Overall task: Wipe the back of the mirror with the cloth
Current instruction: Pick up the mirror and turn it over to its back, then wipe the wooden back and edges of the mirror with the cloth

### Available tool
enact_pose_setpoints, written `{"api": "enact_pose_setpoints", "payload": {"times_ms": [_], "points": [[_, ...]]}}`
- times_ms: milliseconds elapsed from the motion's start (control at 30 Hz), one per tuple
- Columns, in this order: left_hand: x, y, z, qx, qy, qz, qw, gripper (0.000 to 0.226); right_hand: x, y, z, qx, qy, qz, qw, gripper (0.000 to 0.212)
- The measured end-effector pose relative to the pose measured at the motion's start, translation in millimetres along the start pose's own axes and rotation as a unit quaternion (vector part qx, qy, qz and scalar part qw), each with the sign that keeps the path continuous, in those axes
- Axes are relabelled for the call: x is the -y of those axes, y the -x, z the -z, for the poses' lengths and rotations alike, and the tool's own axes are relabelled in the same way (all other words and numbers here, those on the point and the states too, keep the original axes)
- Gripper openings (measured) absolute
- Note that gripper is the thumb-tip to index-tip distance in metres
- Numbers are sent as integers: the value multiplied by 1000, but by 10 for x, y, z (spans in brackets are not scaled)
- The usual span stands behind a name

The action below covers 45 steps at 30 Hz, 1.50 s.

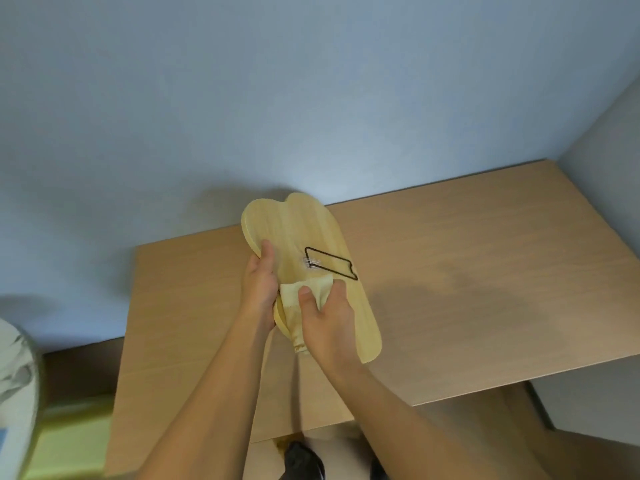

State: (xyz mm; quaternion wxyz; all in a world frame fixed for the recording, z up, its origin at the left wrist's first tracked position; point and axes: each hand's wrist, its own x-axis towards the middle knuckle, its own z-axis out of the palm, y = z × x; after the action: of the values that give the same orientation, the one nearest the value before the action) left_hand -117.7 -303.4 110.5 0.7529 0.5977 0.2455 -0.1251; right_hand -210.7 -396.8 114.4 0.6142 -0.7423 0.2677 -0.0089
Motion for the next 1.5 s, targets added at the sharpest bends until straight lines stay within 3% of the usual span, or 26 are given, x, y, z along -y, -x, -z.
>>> {"api": "enact_pose_setpoints", "payload": {"times_ms": [100, 200, 333, 500, 833, 967, 1133, 1267, 1500], "points": [[107, -77, 214, -10, 38, 27, 999, 45, -94, 93, -188, 12, 89, 8, 996, 44], [240, -157, 395, -8, 75, 53, 996, 64, -256, 110, -307, 23, 194, 48, 980, 42], [374, -259, 512, 16, 125, 88, 988, 70, -484, 60, -347, 24, 263, 79, 961, 41], [474, -316, 618, 19, 134, 96, 986, 69, -806, -53, -150, 1, 317, 60, 946, 38], [639, -416, 773, 20, 137, 88, 986, 67, -1489, -373, 616, -62, 361, -42, 929, 33], [648, -428, 785, 24, 140, 89, 986, 67, -1440, -407, 777, -108, 341, -70, 931, 31], [644, -444, 773, 36, 156, 88, 983, 68, -826, -96, 90, -51, 292, 34, 954, 45], [629, -436, 749, 50, 185, 100, 976, 69, -629, 159, -433, 16, 345, 147, 927, 51], [649, -421, 778, 52, 178, 79, 979, 63, -1134, -185, 184, -14, 363, 17, 932, 34]]}}
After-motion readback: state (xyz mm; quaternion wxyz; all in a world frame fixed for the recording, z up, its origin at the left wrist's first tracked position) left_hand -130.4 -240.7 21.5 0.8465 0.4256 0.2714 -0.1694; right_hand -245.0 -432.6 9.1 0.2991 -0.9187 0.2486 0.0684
